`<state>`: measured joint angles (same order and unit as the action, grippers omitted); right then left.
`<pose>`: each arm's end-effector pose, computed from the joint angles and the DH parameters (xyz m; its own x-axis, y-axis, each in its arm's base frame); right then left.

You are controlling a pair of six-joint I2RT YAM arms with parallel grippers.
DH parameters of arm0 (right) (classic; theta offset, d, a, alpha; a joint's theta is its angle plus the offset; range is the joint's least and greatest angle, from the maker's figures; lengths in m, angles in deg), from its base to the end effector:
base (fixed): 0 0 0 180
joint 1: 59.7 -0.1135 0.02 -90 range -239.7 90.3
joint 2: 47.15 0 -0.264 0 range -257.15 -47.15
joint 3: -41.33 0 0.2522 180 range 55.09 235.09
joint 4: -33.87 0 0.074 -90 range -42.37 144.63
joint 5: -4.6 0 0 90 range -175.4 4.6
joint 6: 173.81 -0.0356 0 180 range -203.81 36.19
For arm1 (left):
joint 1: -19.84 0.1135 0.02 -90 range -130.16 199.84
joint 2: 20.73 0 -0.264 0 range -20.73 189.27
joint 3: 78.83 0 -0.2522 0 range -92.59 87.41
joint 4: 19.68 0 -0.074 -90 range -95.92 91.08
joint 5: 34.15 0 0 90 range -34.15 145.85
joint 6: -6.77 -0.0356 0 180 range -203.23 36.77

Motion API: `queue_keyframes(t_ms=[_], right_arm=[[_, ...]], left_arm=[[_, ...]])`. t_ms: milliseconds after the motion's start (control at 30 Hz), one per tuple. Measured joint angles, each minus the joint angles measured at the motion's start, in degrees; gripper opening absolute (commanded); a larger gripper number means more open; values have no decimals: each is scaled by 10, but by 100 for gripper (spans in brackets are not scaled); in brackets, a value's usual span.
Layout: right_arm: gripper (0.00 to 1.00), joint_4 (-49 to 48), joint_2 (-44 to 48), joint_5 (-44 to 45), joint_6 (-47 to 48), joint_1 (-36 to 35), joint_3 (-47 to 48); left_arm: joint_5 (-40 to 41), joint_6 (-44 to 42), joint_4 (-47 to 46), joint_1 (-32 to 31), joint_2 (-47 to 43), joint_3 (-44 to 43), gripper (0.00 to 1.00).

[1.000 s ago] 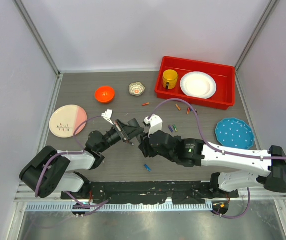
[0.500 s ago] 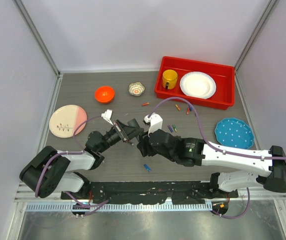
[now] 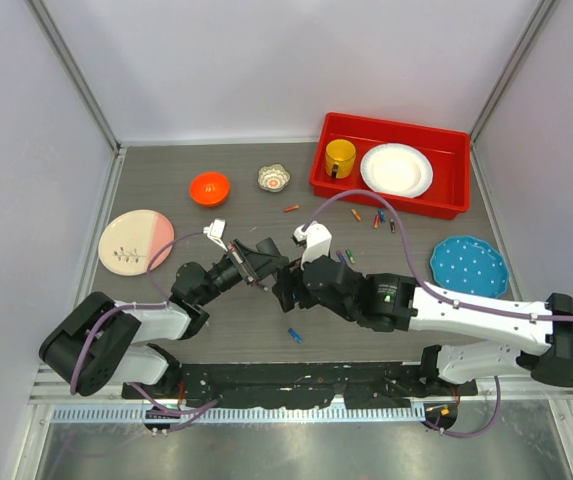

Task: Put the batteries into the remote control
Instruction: Load the battery into the remote control.

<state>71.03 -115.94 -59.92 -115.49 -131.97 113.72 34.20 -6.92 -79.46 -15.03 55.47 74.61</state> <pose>0.0952 0.2474 0.3168 -0.5375 -0.1244 -0.8340 -0.5504 0.8011 0.2353 0.1777 -0.1398 0.1966 -0.7716 -0.5630 -0.2961 0.3366 0.0335 -0.9410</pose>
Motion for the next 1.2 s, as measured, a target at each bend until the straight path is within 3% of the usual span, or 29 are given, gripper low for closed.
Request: queue_keyframes(t_ms=[100,367,633,900,1200], right_arm=[[91,3,24,15,-3,0,0],[96,-30,150,45,-73,31,-50],[96,-106,158,-185,-184,195,-145],[96,-174,128,-320,-239,207,-174],[95,-202,100,-363,-256,214,-184]], left_arm=[[0,0,0,0,0,0,0],[-5,0,0,0,-5,0,0],[-7,0,-1,0,-7,0,1],[-7,0,-1,0,-7,0,0],[-7,0,-1,0,-7,0,0]])
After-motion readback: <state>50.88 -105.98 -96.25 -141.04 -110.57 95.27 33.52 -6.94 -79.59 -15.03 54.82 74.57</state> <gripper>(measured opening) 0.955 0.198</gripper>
